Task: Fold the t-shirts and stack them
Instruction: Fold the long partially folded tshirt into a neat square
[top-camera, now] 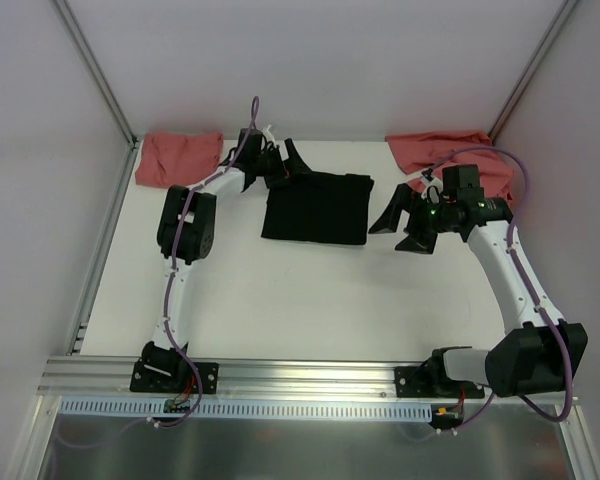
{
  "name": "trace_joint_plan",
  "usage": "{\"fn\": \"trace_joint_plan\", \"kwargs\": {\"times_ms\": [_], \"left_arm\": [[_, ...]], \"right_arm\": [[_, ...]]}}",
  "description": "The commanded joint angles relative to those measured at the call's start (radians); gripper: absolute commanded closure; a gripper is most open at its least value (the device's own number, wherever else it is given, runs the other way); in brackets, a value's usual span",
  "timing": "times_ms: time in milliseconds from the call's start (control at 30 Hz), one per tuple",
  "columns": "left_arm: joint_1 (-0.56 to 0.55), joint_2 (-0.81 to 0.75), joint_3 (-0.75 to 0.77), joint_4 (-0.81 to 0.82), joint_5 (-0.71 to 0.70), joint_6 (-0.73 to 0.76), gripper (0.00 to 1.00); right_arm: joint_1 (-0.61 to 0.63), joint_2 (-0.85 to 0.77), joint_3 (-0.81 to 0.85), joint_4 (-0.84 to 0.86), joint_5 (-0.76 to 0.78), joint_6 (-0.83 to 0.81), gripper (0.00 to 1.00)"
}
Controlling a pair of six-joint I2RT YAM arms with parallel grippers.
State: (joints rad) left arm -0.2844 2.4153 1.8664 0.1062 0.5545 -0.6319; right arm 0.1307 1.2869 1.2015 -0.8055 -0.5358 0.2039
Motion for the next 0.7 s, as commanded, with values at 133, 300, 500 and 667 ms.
{"fn": "trace_joint_plan", "kwargs": {"times_ms": [133, 300, 500, 667], "left_arm": [[0.002, -0.025, 0.039, -0.071, -0.166, 0.080, 0.01], [0.020, -0.143, 0.042, -0.056, -0.104, 0.093, 0.01], [0.042, -0.442, 0.016, -0.199, -0.002, 0.150, 0.01], [0.042, -0.698, -0.229, -0.273, -0.018, 0.202, 0.01]], "right_arm": [[0.023, -0.017, 0.050, -0.047, 0.010, -0.041, 0.00], [0.027, 0.038, 0.073, -0.002, 0.007, -0.052, 0.01], [0.098, 0.274, 0.194, 0.074, -0.041, -0.038, 0.01], [0.184, 0.437, 0.214, 0.213, -0.076, 0.020, 0.01]]}}
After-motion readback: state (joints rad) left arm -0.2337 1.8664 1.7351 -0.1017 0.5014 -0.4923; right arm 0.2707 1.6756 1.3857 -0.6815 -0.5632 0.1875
